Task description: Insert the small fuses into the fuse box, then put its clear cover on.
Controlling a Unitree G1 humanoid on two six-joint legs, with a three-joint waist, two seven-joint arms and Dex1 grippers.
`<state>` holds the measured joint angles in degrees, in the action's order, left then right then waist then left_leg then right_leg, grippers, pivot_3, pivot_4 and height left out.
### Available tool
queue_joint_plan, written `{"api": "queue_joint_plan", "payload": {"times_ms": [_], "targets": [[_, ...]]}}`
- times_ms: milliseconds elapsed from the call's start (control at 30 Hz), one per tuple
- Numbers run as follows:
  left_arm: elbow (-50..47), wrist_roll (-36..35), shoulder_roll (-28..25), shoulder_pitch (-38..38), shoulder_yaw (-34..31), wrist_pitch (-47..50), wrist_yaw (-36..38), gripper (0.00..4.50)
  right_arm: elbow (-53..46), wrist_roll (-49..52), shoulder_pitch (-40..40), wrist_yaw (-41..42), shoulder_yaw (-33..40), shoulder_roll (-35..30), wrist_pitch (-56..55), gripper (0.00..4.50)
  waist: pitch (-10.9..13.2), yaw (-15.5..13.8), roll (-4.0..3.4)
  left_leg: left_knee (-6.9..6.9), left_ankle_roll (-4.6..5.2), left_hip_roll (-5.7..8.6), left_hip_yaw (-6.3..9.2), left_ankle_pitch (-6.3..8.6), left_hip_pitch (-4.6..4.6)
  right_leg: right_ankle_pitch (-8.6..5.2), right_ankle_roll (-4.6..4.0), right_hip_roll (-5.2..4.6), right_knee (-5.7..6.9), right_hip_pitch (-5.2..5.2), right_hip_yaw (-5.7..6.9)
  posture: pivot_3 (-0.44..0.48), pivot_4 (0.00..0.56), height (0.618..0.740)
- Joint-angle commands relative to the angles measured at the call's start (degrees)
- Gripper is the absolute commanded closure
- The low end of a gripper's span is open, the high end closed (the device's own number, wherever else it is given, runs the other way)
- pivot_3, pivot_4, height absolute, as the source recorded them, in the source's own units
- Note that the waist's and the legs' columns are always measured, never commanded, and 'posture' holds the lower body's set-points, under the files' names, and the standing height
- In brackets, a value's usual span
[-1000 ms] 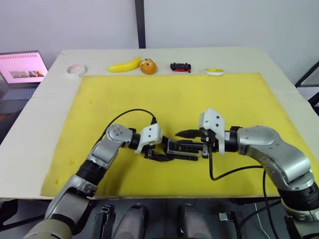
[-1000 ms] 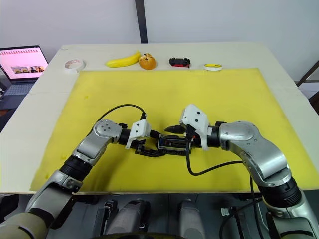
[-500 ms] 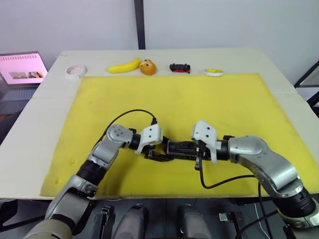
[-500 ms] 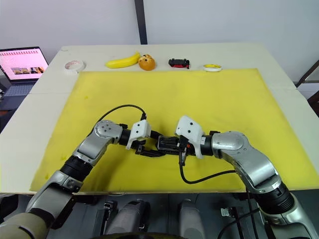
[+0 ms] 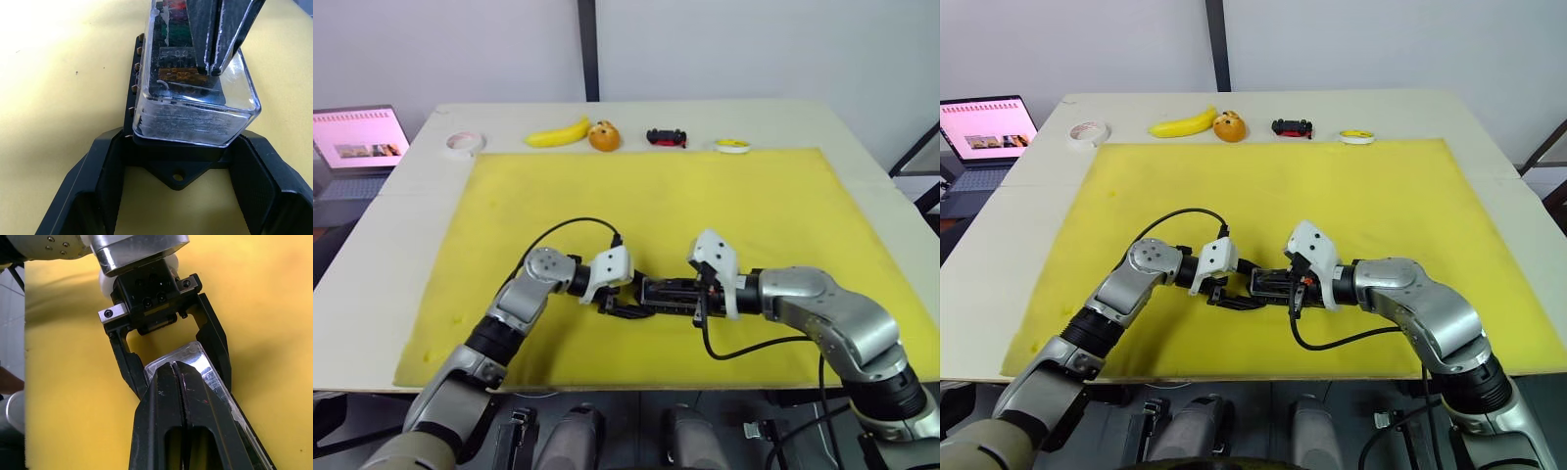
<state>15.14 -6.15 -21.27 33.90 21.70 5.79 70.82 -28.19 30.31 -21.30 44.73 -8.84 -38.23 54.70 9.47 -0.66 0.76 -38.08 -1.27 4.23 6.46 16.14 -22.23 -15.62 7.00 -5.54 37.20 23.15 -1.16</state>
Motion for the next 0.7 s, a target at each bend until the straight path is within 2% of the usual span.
{"api": "queue_joint_plan", "payload": {"times_ms": [33,300,467,700], "targets": [[-1.72,-0.14,0.51,0.41,-0.05,-1.02,-0.04,1.97,5.74,-3.21,1.15,-3.93,-1.19,0.1,2.23,4.48,-0.02,0.04,0.01,0.0,0.0,0.0,0.0,0.0,0.0,0.0,0.0,0.0,0.0,0.0,0.0,0.0,0.15,0.74],[-0.32,0.14,0.25,0.59,-0.37,-1.02,-0.13,1.97,2.62,0.62,-2.25,-1.5,2.53,0.74,-1.27,4.48,-0.04,0.0,0.02,0.0,0.0,0.01,-0.01,0.0,-0.02,0.0,0.0,0.0,0.0,0.03,0.0,0.0,0.15,0.74],[-0.05,0.16,0.28,0.74,-0.41,-1.16,-0.16,1.97,3.93,-4.14,-1.6,-1.32,-1.8,-1.57,-4.01,4.48,-0.04,0.0,0.01,0.0,0.02,0.01,0.0,0.01,-0.09,0.0,0.0,-0.01,-0.02,0.09,0.0,0.0,0.15,0.74],[0.38,0.18,0.5,1.2,-0.57,-1.29,-0.36,1.97,6.68,-7.44,0.93,-4.29,-5.75,-1.07,-2.65,4.48,-0.05,0.0,0.02,0.0,0.02,0.01,0.0,0.01,-0.07,0.0,0.0,-0.01,-0.03,0.07,0.01,0.0,0.15,0.74]]}}
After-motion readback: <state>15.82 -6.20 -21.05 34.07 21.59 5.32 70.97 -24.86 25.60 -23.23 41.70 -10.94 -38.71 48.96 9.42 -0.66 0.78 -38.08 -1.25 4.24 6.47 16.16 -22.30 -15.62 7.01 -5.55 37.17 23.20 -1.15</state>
